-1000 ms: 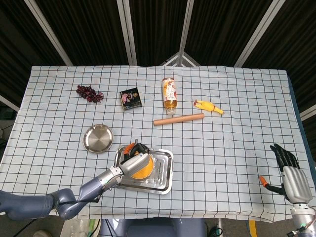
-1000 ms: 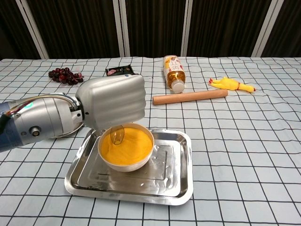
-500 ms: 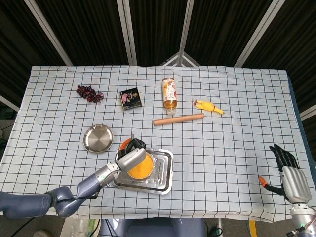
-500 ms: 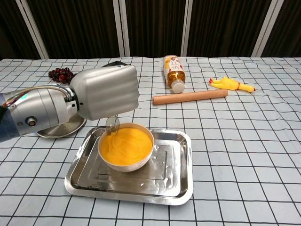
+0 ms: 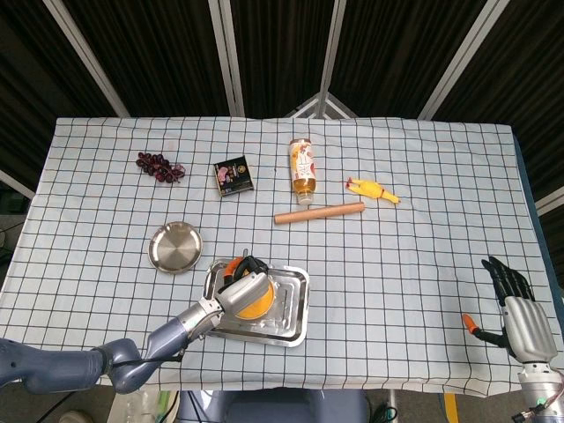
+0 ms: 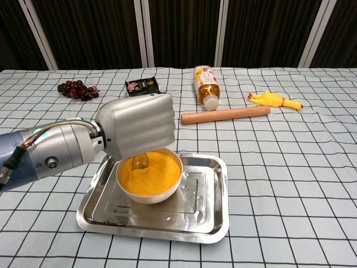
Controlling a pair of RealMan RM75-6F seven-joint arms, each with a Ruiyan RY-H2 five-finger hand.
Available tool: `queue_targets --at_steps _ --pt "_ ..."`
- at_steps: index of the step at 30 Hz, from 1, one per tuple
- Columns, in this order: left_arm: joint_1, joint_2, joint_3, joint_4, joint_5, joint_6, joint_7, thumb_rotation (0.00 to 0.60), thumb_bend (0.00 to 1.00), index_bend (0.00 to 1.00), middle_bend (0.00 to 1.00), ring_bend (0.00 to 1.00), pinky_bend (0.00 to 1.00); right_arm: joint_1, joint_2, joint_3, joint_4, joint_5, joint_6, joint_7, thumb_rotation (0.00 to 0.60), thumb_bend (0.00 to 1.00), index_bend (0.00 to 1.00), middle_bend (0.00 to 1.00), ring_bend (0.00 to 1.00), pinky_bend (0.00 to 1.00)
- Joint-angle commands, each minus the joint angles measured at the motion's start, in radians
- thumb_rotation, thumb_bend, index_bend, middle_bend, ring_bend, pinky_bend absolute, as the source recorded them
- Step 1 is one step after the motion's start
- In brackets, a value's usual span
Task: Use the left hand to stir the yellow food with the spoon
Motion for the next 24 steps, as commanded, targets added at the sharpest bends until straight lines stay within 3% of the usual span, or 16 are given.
queue_targets --at_steps 1,24 --pt "0.001 -0.011 -0.002 -0.002 -0.004 0.004 0.0 0.6 0.55 0.79 1.0 1.0 1.0 0.0 0.0 0.0 -0.001 -0.001 0.0 0.0 0.6 0.34 0.0 0.0 0.0 0.0" --pt "-0.02 -0.031 -0.013 -0.073 -0.012 -0.007 0.057 0.6 0.55 0.79 1.0 1.0 1.0 -0.001 0.0 0.003 0.0 0.003 0.002 0.006 0.6 0.34 0.0 0.0 0.0 0.0"
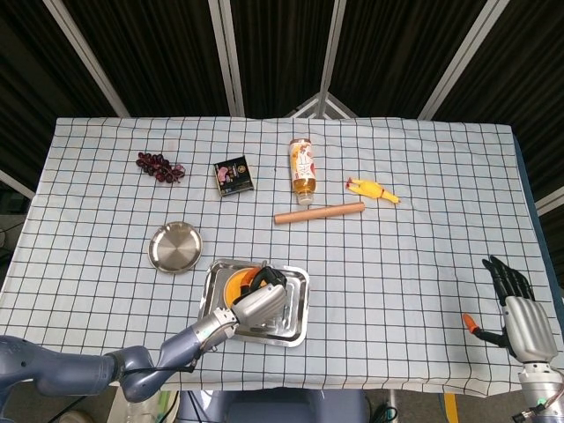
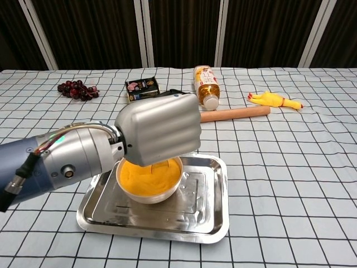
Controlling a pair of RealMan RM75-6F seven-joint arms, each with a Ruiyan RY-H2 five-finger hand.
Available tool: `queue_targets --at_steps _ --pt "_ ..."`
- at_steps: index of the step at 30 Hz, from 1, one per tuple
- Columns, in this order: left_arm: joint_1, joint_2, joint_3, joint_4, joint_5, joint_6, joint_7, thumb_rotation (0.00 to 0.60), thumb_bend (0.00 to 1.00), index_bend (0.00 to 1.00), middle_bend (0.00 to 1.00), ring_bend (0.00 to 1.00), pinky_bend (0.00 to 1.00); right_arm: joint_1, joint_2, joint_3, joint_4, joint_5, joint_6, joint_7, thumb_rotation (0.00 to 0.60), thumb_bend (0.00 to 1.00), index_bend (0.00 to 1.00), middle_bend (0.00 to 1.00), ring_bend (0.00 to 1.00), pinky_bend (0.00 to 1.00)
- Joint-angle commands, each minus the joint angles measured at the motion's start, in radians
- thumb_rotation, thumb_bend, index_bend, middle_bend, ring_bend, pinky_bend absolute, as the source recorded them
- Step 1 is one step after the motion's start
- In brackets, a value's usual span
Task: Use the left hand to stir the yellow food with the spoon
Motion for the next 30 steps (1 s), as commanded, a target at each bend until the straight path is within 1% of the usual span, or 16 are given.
queue_targets --at_steps 1,7,13,24,30 --pt "0.001 0.01 0.005 -0.011 -0.005 -0.003 0.011 0.6 0.55 0.79 1.0 1.0 1.0 0.0 0.0 0.001 0.0 0.002 -0.001 0.002 0.6 0.34 0.0 0.0 0.0 0.0" --pt "0.003 0.042 0.004 -0.046 -0.005 0.007 0.019 0.6 0.55 0.79 1.0 1.0 1.0 0.002 0.001 0.0 -0.001 0.002 -0.006 0.002 0.6 0.34 0.0 0.0 0.0 0.0" --pt "0.011 0.077 -0.009 -0.091 -0.004 0.034 0.009 0.6 0.55 0.79 1.0 1.0 1.0 0.002 0.001 -0.001 -0.001 0.003 -0.007 -0.002 0.6 0.34 0.0 0.0 0.0 0.0" --pt "0.012 0.118 -0.009 -0.125 -0.002 0.042 0.018 0.6 0.55 0.79 1.0 1.0 1.0 0.003 0.001 -0.001 -0.002 0.005 -0.01 -0.003 0.6 0.34 0.0 0.0 0.0 0.0" --pt "-0.021 0.169 0.047 -0.114 0.028 -0.049 0.092 0.6 0.54 0.79 1.0 1.0 1.0 0.002 0.001 -0.001 -0.002 0.004 -0.008 -0.004 0.6 0.34 0.0 0.0 0.0 0.0"
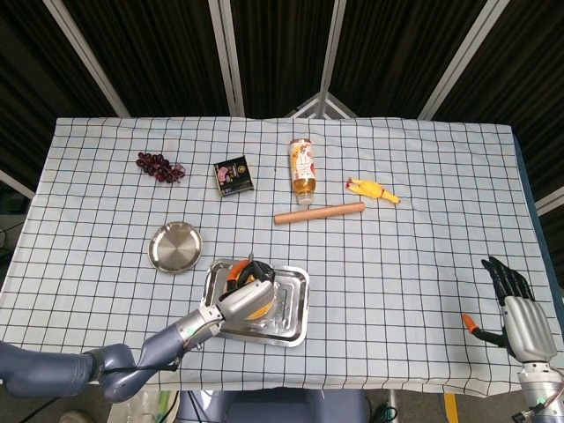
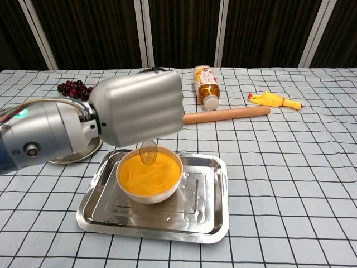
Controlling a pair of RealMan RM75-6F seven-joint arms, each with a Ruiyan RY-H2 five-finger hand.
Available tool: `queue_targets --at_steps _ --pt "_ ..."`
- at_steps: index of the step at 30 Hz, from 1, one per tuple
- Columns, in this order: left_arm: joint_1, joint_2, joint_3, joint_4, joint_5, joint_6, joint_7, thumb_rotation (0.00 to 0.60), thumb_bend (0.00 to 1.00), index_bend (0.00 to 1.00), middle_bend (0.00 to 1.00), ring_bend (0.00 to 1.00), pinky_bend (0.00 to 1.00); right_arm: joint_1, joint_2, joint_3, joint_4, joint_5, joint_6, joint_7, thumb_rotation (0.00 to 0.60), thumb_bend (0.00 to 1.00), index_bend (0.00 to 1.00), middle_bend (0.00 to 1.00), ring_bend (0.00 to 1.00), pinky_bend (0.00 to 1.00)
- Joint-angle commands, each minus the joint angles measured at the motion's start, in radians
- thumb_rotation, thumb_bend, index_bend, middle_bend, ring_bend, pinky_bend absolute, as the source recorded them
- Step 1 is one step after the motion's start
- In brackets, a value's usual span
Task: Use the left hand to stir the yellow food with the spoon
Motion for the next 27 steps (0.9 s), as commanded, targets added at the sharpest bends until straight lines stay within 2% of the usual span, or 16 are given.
queue_targets --at_steps 1,14,20,27 --pt "-0.022 0.029 0.032 0.004 0.02 -0.053 0.033 0.6 0.54 0.79 1.0 1.0 1.0 -0.001 0.0 0.0 0.001 0.0 0.002 0.001 0.6 0.34 0.0 0.0 0.0 0.0" --pt "-0.069 0.043 0.027 -0.021 0.042 -0.124 0.096 0.6 0.54 0.79 1.0 1.0 1.0 -0.001 0.0 0.0 0.002 -0.002 0.002 0.001 0.6 0.34 0.0 0.0 0.0 0.0" --pt "-0.066 0.038 0.0 -0.024 0.027 -0.101 0.095 0.6 0.53 0.79 1.0 1.0 1.0 -0.001 0.001 -0.001 0.001 -0.004 0.003 0.004 0.6 0.34 0.0 0.0 0.0 0.0" --pt "-0.058 0.036 0.028 -0.011 0.025 -0.112 0.093 0.6 0.53 0.79 1.0 1.0 1.0 -0.001 0.002 -0.001 0.002 -0.003 0.001 0.004 0.6 0.34 0.0 0.0 0.0 0.0"
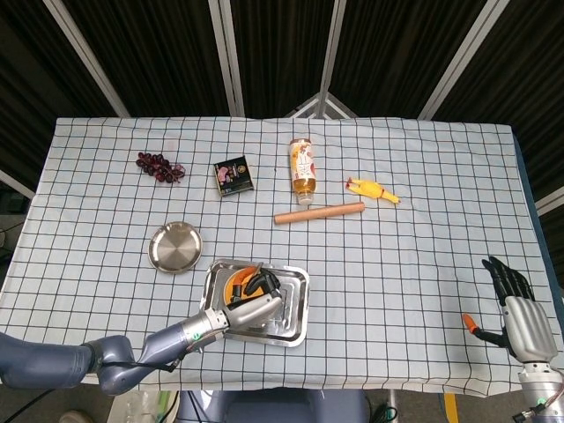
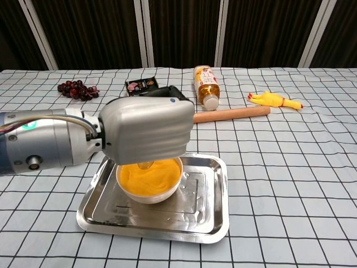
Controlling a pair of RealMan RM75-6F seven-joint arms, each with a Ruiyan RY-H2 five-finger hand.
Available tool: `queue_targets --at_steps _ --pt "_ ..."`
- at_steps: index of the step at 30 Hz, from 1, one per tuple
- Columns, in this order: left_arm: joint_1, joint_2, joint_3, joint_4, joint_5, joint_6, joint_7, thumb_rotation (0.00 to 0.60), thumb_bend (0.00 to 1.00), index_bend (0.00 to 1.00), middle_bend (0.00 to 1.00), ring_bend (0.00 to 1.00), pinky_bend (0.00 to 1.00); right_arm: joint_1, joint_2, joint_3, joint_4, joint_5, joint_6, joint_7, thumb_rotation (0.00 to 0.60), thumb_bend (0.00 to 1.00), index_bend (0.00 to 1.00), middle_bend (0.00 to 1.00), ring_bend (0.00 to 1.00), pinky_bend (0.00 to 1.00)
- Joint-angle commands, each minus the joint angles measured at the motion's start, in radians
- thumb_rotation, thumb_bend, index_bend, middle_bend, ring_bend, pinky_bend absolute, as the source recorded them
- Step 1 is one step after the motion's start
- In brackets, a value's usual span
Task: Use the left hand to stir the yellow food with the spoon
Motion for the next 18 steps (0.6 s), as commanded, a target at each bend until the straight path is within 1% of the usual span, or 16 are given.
queue_targets --at_steps 1,3,5,9,11,14,18 --pt "0.007 -0.006 -0.004 0.004 -0.001 0.013 -0.017 0.6 0.53 0.79 1.0 1.0 1.0 0.0 0.0 0.0 0.0 0.0 0.0 0.001 0.6 0.34 0.0 0.0 0.0 0.0" --pt "0.014 -0.015 -0.024 0.003 -0.006 0.042 -0.036 0.6 0.53 0.79 1.0 1.0 1.0 0.0 0.0 0.0 -0.001 -0.001 0.001 0.0 0.6 0.34 0.0 0.0 0.0 0.0" --pt "0.019 -0.017 -0.031 0.003 -0.009 0.056 -0.041 0.6 0.53 0.79 1.0 1.0 1.0 0.0 -0.001 0.0 -0.001 0.0 0.001 -0.002 0.6 0.34 0.0 0.0 0.0 0.0" --pt "0.026 -0.005 -0.002 0.007 -0.011 0.04 -0.048 0.6 0.53 0.79 1.0 1.0 1.0 0.0 0.0 0.0 -0.001 0.002 -0.001 -0.002 0.6 0.34 0.0 0.0 0.0 0.0" --pt "0.052 -0.014 -0.004 0.013 -0.029 0.078 -0.072 0.6 0.53 0.79 1.0 1.0 1.0 -0.001 0.0 0.0 -0.001 0.002 0.0 0.0 0.6 0.34 0.0 0.0 0.0 0.0" --pt "0.078 -0.023 -0.019 0.02 -0.047 0.127 -0.096 0.6 0.53 0.79 1.0 1.0 1.0 -0.001 0.001 0.0 -0.002 0.001 0.001 0.002 0.6 0.34 0.0 0.0 0.0 0.0" --pt "0.132 -0.039 -0.056 0.012 -0.107 0.216 -0.198 0.6 0.53 0.79 1.0 1.0 1.0 0.0 0.0 0.0 -0.001 0.004 -0.002 0.001 0.6 0.34 0.0 0.0 0.0 0.0"
